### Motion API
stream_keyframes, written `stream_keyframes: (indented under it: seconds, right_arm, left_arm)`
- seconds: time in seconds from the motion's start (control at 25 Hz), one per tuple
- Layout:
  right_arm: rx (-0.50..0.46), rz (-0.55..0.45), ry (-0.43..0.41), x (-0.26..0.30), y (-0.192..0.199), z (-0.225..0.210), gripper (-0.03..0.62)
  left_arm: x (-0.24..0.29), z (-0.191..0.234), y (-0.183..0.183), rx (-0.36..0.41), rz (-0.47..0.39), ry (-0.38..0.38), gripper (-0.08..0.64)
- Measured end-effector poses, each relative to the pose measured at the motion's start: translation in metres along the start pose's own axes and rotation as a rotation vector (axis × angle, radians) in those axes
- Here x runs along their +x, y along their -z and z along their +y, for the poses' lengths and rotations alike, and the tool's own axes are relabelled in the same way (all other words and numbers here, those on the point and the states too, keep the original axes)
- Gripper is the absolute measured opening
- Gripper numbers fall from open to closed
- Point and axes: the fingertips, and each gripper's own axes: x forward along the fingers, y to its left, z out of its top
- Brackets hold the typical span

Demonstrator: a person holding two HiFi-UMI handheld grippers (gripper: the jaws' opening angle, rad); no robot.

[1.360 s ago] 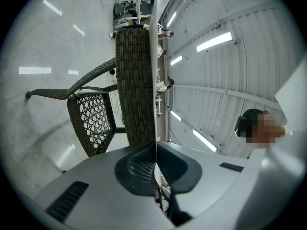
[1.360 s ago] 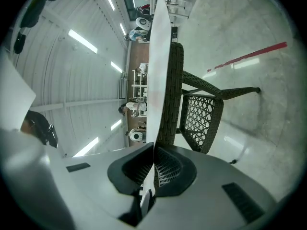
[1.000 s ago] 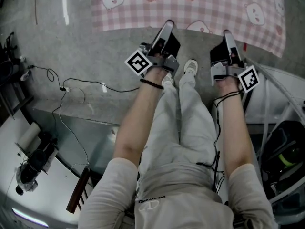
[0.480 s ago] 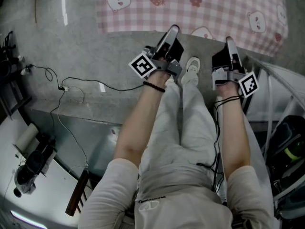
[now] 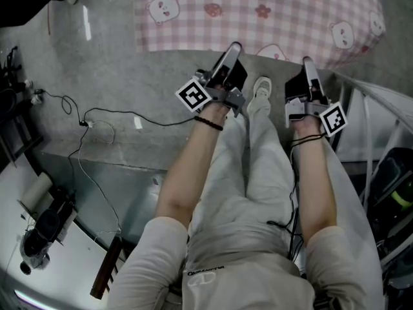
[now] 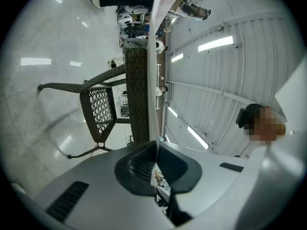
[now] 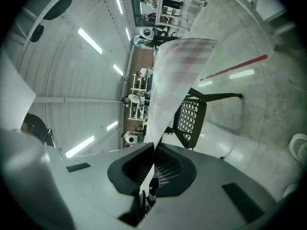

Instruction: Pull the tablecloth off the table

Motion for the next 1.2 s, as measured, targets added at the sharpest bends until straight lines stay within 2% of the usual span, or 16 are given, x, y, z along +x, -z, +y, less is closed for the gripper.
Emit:
stream_keyframes:
  seconds: [0.6, 0.96, 1.2]
  right_arm:
    - [0.038, 0.016, 0.007, -0.001, 0.001, -0.002, 0.011]
    - [0.044, 0.03, -0.022, -0.001, 0.002, -0.005, 0.011]
    - [0.049, 0.036, -0.025, 0.0, 0.002, -0.004, 0.011]
  left_arm:
    - [0.001, -0.006, 0.0, 0.032, 0.017, -0.033, 0.003]
    - [0.001, -0.01, 0.0, 0.075, 0.029, -0.017, 0.003]
    - [0.002, -0.011, -0.001, 0.062, 0.018, -0.009, 0.003]
